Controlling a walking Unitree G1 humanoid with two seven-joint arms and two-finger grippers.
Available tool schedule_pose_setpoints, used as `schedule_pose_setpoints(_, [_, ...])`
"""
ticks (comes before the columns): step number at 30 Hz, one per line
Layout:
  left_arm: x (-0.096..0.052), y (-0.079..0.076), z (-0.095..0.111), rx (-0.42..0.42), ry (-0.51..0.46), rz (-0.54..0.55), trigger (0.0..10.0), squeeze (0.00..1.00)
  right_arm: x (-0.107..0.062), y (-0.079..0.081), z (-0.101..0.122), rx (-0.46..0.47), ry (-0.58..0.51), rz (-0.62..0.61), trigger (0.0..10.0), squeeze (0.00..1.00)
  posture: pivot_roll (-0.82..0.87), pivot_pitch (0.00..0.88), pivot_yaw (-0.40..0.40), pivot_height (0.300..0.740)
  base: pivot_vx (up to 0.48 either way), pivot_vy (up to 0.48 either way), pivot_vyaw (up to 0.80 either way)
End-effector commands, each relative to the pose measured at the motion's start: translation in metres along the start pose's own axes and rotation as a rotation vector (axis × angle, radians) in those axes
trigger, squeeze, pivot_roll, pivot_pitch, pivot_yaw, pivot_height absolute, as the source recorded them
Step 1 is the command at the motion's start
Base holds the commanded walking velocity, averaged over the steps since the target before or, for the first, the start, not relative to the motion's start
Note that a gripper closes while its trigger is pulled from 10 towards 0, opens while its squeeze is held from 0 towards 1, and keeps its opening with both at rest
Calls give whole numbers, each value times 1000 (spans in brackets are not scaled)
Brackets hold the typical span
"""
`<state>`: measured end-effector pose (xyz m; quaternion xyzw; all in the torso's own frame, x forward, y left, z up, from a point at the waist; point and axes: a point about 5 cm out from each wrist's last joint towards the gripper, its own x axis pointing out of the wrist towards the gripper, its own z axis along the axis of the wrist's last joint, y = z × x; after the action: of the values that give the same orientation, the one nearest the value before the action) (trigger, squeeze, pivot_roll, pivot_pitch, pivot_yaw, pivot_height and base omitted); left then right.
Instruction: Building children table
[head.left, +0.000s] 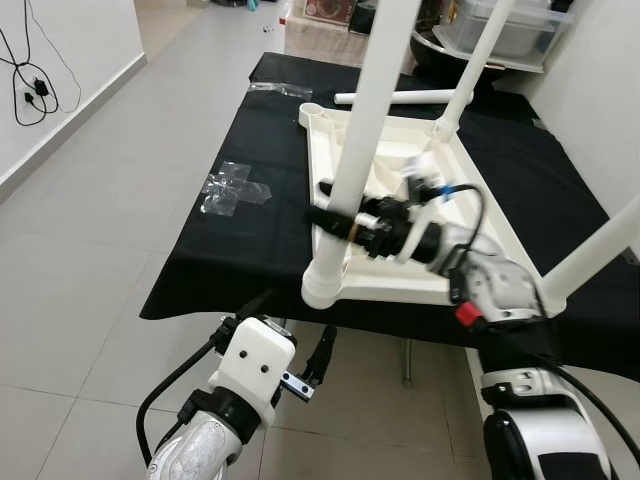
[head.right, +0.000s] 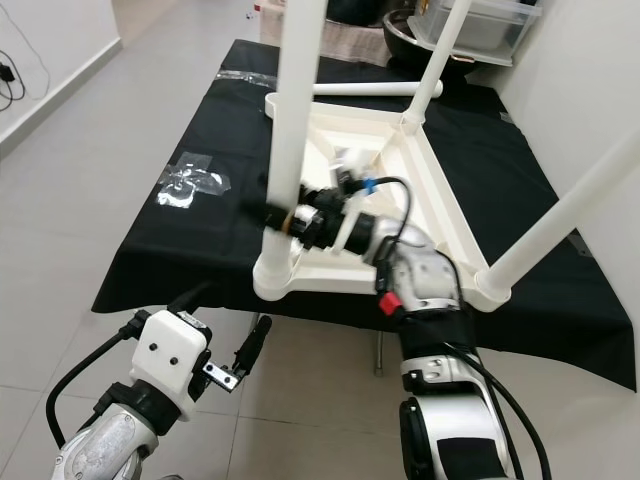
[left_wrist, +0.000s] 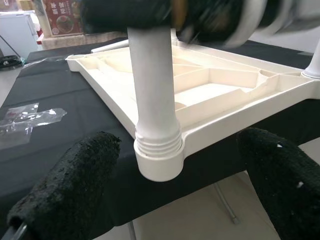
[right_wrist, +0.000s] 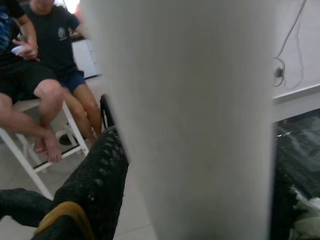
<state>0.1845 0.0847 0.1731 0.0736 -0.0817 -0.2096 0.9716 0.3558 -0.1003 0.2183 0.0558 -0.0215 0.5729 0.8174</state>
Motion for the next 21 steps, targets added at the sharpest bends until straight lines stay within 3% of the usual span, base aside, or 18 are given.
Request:
schedule_pose_setpoints(1, [0,-1,-3,-6,14,-7,10000,0,8,-4,-3,-32,36,-41,0,0,149,90,-161,740,0,0,0])
schedule_pose_setpoints(3, [0,-1,-3,-6,14,-4,10000,0,19,-18,-4,-70,50,-260,0,0,149,90,-164,740,0,0,0])
schedule_pose_setpoints(5, [-1,-1,-3,-6,14,-3,10000,0,19,-28,-3,-83,28,-416,0,0,147,88,-160,740,0,0,0])
schedule_pose_setpoints(12, [-1,-2,-4,-7,15,-2,10000,0,4,-38,0,-19,-55,-664,0,0,145,80,-164,740,0,0,0])
schedule_pose_setpoints(13, [-1,-2,-4,-6,15,-2,10000,0,-3,-41,-2,-19,-59,-787,0,0,141,76,-161,740,0,0,0])
schedule_pose_setpoints(15, [-1,-2,-4,-6,15,-2,10000,0,-3,-41,-2,-19,-59,-787,0,0,141,76,-161,740,0,0,0])
schedule_pose_setpoints(16, [-1,-1,-4,-6,16,-1,10000,0,-15,-45,-5,-13,-58,-974,0,0,135,73,-158,740,0,0,0])
schedule_pose_setpoints(17, [-1,-1,-4,-6,16,-1,10000,0,-15,-45,-5,-13,-58,-974,0,0,135,73,-158,740,0,0,0])
schedule_pose_setpoints(18, [-1,-1,-5,0,16,-2,10000,0,-27,-45,-11,28,-66,-1163,0,0,133,71,-158,740,0,0,0])
schedule_pose_setpoints(19, [-1,-1,-5,0,16,-2,10000,0,-27,-45,-11,28,-66,-1163,0,0,133,71,-158,740,0,0,0])
schedule_pose_setpoints(20, [-1,0,-5,2,17,-1,10000,0,-39,-42,-18,74,-81,-1357,0,0,133,69,-155,740,0,0,0])
schedule_pose_setpoints(21, [-1,0,-5,2,17,-1,10000,0,-39,-42,-18,74,-81,-1357,0,0,133,69,-155,740,0,0,0])
